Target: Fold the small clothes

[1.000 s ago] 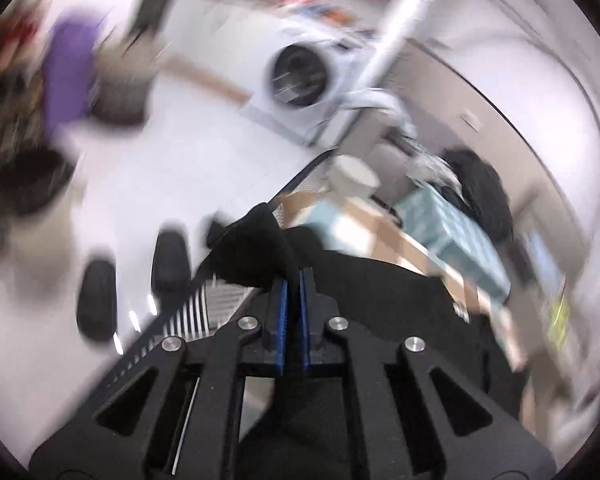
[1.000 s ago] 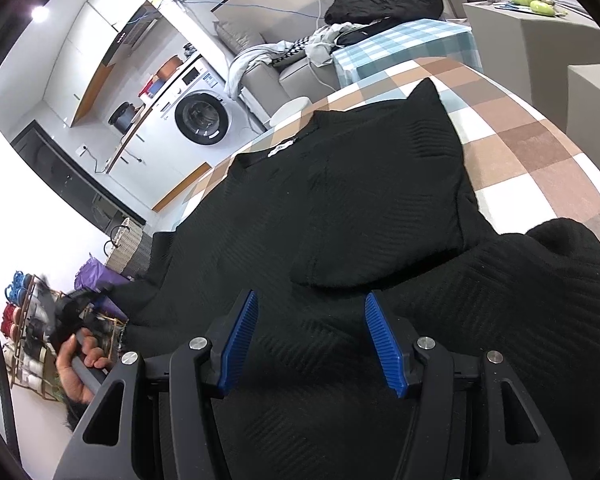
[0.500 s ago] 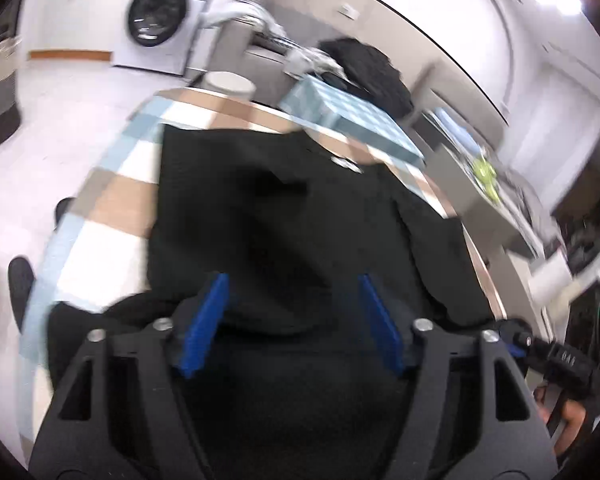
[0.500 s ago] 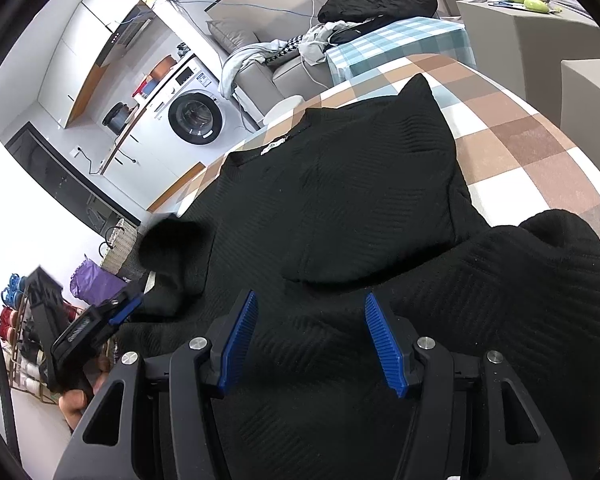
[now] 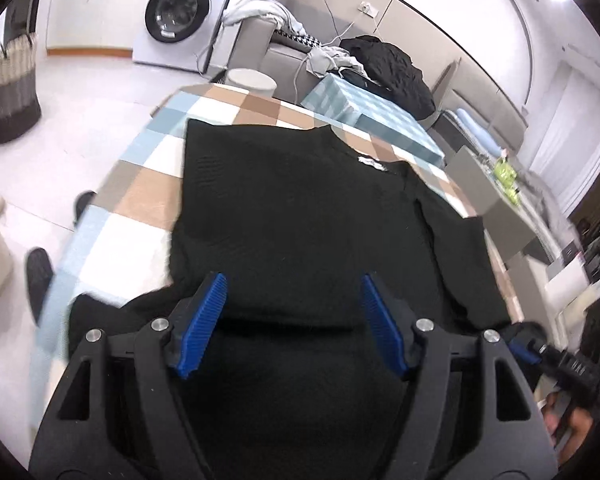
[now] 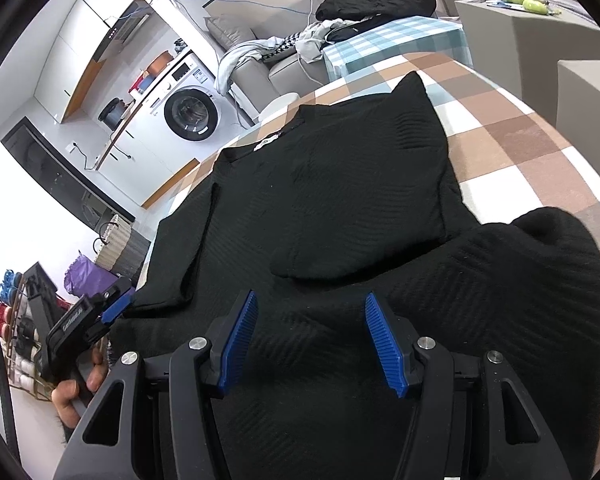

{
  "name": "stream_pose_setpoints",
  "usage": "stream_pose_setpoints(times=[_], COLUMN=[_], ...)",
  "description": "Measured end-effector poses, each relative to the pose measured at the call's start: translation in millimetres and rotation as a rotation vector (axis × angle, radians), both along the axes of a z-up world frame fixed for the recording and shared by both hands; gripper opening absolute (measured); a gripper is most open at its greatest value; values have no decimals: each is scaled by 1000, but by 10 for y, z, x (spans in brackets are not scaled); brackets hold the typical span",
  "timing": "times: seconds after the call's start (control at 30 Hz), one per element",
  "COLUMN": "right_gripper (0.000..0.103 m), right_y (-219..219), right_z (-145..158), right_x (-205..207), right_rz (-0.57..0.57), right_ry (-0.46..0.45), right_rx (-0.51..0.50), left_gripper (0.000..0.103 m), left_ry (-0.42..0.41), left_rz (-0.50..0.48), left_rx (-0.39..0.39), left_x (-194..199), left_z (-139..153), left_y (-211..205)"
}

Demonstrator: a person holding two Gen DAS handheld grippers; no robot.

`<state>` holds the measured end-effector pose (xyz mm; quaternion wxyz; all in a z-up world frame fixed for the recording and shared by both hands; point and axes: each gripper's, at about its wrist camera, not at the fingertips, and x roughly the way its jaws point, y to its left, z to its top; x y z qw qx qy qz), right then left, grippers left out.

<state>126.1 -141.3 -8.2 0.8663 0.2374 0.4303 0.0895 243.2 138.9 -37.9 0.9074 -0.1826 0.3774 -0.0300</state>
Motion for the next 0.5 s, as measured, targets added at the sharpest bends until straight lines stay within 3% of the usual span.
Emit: stream_pose_setpoints(times=[0.17, 0.27, 0.5], right_gripper=[58, 65, 66], right_y=[-12, -41, -308], right_z=[117, 185, 420], right_x=[-122, -257, -711], right_rz=[22, 31, 37], right_ry=[-35, -55, -101], right_rx=[-47, -67, -176], left_gripper=[69, 72, 86], left_ry=[-37, -45, -75], left_rz=[36, 41, 59], left_rx=[133, 183, 227], left_x=[-484, -766, -1355], left_z=[165, 222, 425], left_y=[-57, -71, -73])
